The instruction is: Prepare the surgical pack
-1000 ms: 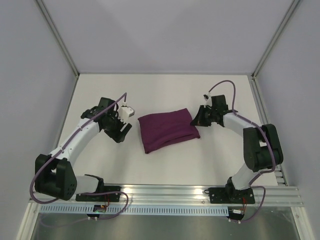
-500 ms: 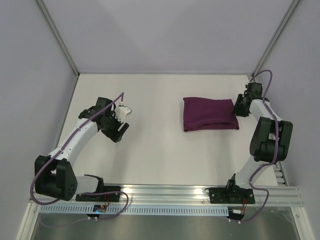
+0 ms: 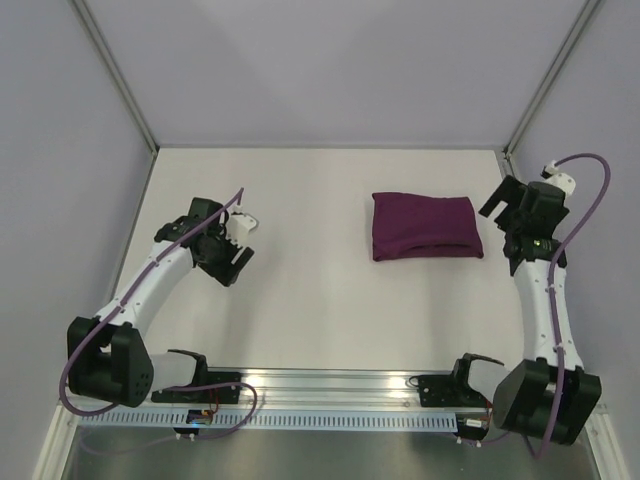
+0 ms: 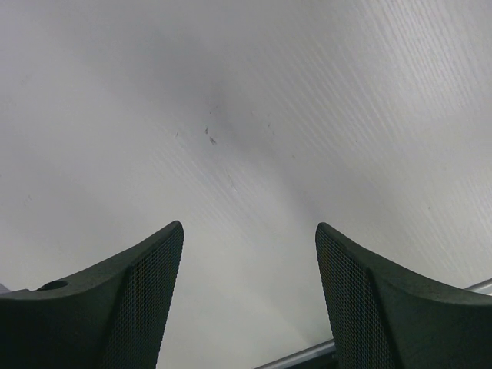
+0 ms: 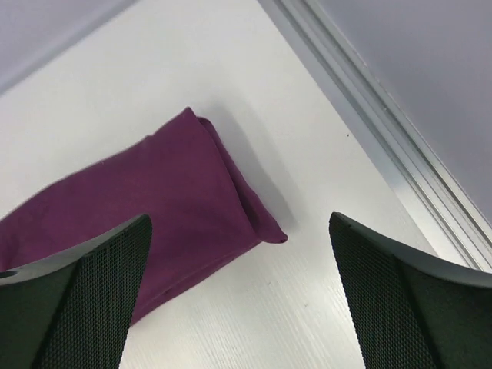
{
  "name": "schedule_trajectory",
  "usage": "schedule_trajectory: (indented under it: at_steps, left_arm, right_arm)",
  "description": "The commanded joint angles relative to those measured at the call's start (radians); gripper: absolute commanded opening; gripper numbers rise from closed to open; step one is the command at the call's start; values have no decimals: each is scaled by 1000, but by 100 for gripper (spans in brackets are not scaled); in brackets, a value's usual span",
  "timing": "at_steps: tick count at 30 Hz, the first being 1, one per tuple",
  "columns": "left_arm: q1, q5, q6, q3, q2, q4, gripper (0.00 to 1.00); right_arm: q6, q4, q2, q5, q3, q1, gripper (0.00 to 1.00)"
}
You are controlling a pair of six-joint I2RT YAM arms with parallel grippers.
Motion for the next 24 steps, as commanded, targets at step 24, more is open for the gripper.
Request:
schedule_trajectory:
  at_steps: [24]
  left_arm:
    - [7,-127,-41,-302,-167,219,79]
  right_arm:
    - [124,646,-457,-49,-797,-1,100]
